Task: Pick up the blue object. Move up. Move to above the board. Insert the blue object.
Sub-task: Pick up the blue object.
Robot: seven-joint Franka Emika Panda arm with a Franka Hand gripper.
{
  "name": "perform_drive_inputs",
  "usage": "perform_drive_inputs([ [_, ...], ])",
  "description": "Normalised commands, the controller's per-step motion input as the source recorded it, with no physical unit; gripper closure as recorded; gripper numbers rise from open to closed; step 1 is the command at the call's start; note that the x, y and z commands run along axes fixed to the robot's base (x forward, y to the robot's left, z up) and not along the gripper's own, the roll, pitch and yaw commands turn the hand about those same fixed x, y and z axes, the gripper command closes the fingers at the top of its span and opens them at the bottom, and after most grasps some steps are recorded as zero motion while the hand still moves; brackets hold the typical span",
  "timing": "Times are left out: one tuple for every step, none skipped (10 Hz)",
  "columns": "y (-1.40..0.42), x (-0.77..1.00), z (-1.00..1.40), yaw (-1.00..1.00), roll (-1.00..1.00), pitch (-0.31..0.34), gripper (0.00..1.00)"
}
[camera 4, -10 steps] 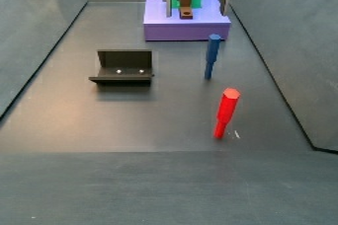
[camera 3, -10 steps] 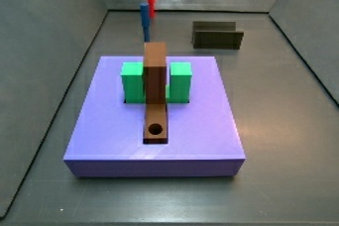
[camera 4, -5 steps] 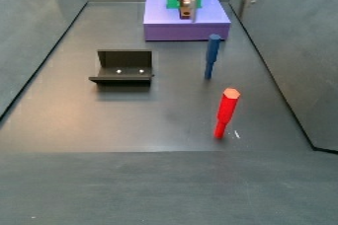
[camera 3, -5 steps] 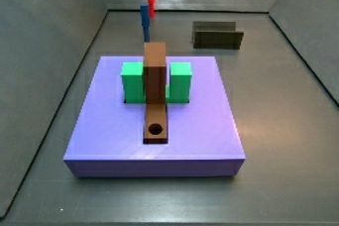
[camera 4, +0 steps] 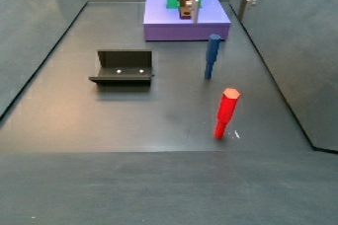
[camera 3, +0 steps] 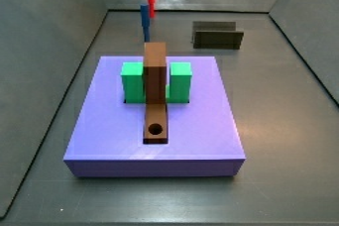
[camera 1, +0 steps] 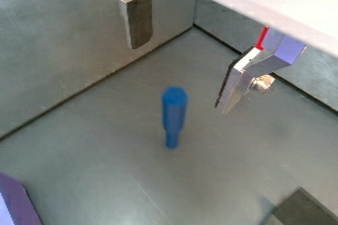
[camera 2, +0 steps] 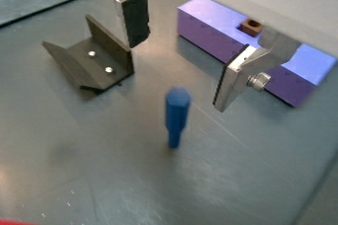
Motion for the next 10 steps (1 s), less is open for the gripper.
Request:
perform_drive_inputs([
  [-0.07, 0.07, -0.17, 0.07, 0.04, -0.073, 0.00],
  [-0.09, 0.00, -0.33, 0.00, 0.09, -0.070, 0.00],
  [-0.08, -0.12, -0.40, -0.06, 0.11, -0.076, 0.00],
  [-0.06, -0.20, -0.38, -0.08, 0.12, -0.070, 0.00],
  [-0.03, 0.00, -0.24, -0.11, 0.10, -0.049, 0.00],
  [0.00, 0.00, -0.13, -0.11, 0.08, -0.023, 0.00],
  [0.00, 0.00, -0.07, -0.12, 0.07, 0.000, 0.00],
  [0.00, 0.08, -0.13, -0.09, 0.11, 0.000, 0.00],
  [0.00, 0.11, -0.25, -0.13, 0.18, 0.000, 0.00],
  [0.00, 0.01, -0.32, -0.20, 0.19, 0.000, 0.00],
])
